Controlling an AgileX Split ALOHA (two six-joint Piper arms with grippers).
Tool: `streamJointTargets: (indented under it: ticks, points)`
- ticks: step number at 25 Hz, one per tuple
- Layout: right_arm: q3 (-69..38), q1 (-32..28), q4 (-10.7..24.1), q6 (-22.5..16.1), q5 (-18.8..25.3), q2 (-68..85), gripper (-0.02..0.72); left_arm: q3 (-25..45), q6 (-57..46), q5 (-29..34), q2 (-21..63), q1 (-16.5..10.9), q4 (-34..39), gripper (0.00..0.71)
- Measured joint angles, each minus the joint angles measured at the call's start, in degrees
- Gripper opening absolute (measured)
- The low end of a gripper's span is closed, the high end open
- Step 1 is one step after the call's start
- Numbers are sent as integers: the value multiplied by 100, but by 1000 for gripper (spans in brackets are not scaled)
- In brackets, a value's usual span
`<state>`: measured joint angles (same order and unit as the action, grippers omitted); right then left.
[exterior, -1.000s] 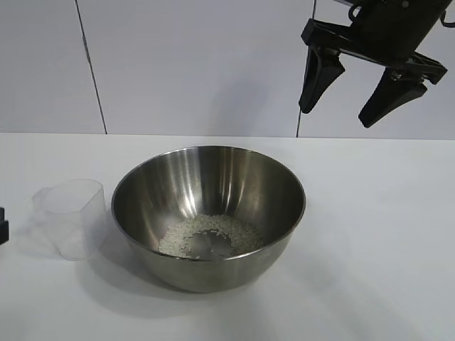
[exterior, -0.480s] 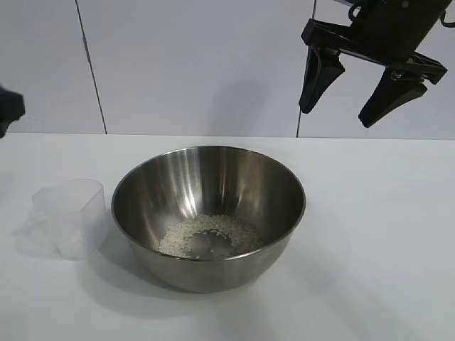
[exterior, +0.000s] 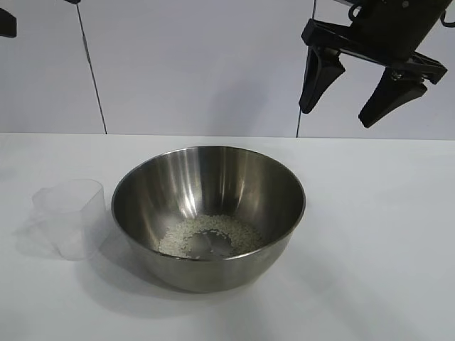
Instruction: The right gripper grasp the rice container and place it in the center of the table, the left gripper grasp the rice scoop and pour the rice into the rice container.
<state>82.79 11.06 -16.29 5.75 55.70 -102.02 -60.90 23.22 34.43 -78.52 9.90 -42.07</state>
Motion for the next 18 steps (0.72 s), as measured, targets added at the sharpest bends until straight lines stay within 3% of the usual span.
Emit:
streamJointTargets:
  ticks: [4, 8, 18]
  points:
    - [0, 0, -25, 5, 5, 0, 611, -410, -761, 875, -409, -31, 476, 648]
    - [0, 0, -210, 5, 14, 0, 613, -606, -946, 1473, -843, -31, 445, 648]
    - [0, 0, -302, 5, 49, 0, 613, -861, -1000, 1685, -1360, -31, 183, 649]
